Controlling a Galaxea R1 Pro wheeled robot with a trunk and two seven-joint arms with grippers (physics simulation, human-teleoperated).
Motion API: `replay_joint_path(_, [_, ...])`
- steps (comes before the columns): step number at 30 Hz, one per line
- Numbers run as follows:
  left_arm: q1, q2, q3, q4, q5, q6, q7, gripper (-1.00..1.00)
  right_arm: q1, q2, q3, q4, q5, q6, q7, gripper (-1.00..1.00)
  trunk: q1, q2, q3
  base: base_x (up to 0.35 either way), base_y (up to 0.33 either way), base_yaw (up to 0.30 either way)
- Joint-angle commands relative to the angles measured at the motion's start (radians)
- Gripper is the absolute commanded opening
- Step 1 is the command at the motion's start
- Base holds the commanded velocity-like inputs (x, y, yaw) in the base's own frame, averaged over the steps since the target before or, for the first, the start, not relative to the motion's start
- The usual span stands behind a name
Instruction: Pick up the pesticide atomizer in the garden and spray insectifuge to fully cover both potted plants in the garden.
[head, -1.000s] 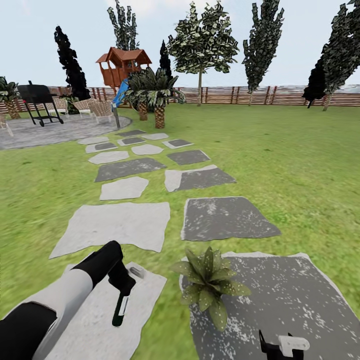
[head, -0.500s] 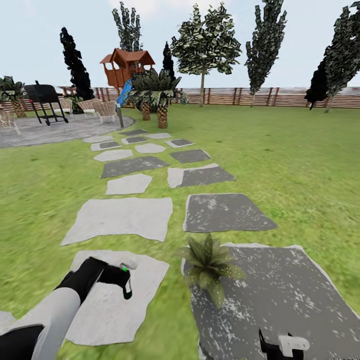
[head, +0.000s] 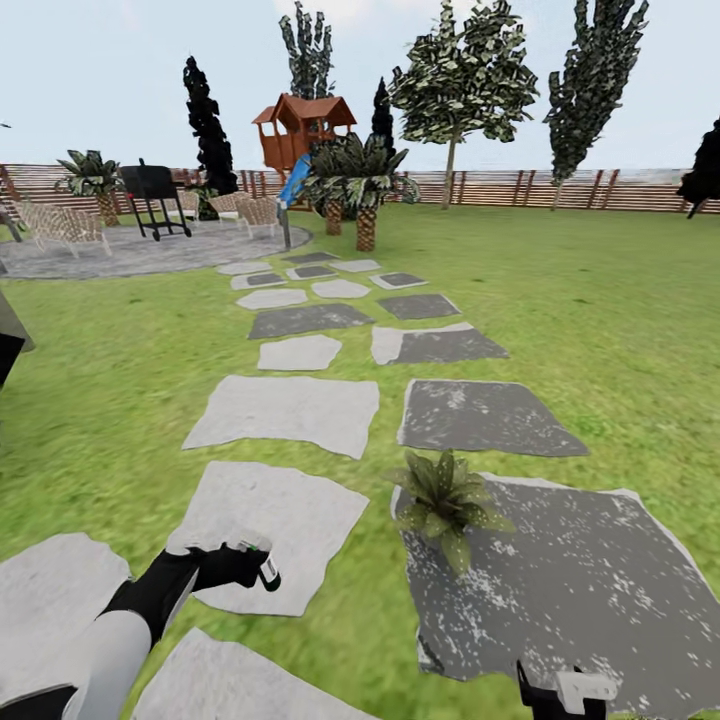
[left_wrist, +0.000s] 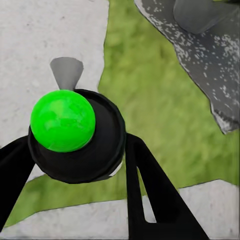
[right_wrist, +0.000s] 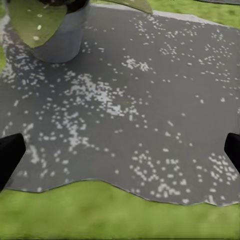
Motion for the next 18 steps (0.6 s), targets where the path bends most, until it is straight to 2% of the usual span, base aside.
replay_joint_path(1, [0.004, -0.001, 0.009, -0.005, -0.001, 0.01, -0.008, -1.0, 0.0, 0.0, -0.007, 0.0, 0.004, -0.003, 0.003, 1.0, 0.0, 0.0, -0.001, -0.083, 0.0, 0.037])
replay_joint_path(3, [0.008, -0.001, 0.009, -0.01, 0.001, 0.009, -0.011, -1.0, -0.001, 0.004, 0.007, 0.0, 0.013, -0.003, 0.013, 1.0, 0.0, 0.0, -0.001, -0.04, 0.0, 0.018])
replay_joint_path(5, [0.01, -0.001, 0.008, -0.012, 0.001, 0.009, -0.012, -1.0, -0.001, 0.028, 0.074, -0.002, 0.065, -0.003, 0.053, 1.0, 0.0, 0.0, -0.001, -0.011, 0.0, 0.005])
replay_joint_path(6, [0.011, -0.001, 0.007, -0.012, -0.001, 0.009, -0.012, -1.0, -0.001, 0.044, 0.131, -0.006, 0.111, -0.003, 0.078, 1.0, 0.0, 0.0, -0.001, -0.005, 0.0, 0.002])
replay_joint_path(8, [0.013, 0.001, 0.007, -0.012, -0.004, 0.01, -0.013, -1.0, -0.001, 0.056, 0.202, -0.037, 0.173, 0.002, 0.1, 1.0, 0.0, 0.0, -0.001, -0.002, 0.0, 0.001])
replay_joint_path(10, [0.016, 0.007, 0.006, -0.009, -0.006, 0.01, -0.014, -1.0, -0.001, 0.066, 0.231, -0.108, 0.204, 0.044, 0.13, 1.0, 0.0, 0.0, -0.001, 0.0, 0.0, 0.0])
replay_joint_path(11, [0.016, 0.02, 0.004, -0.002, -0.005, 0.01, -0.015, -1.0, -0.001, 0.078, 0.242, -0.242, 0.215, 0.272, 0.191, 1.0, 0.0, 0.0, -0.001, 0.0, 0.0, 0.0])
replay_joint_path(12, [0.017, 0.023, 0.002, -0.001, -0.005, 0.01, -0.015, -1.0, 0.0, 0.08, 0.243, -0.314, 0.217, 0.395, 0.238, 1.0, 0.0, 0.0, -0.001, 0.0, 0.0, 0.0])
replay_joint_path(15, [0.017, 0.025, -0.001, 0.001, -0.007, 0.01, -0.015, -1.0, 0.0, 0.083, 0.247, -0.465, 0.219, 0.59, 0.355, 1.0, 0.0, 0.0, -0.001, 0.0, 0.0, 0.0])
replay_joint_path(18, [0.017, 0.029, -0.001, 0.004, -0.008, 0.011, -0.014, -1.0, 0.0, 0.105, 0.249, -0.574, 0.222, 0.65, 0.392, 1.0, 0.0, 0.0, -0.001, 0.0, 0.0, 0.0])
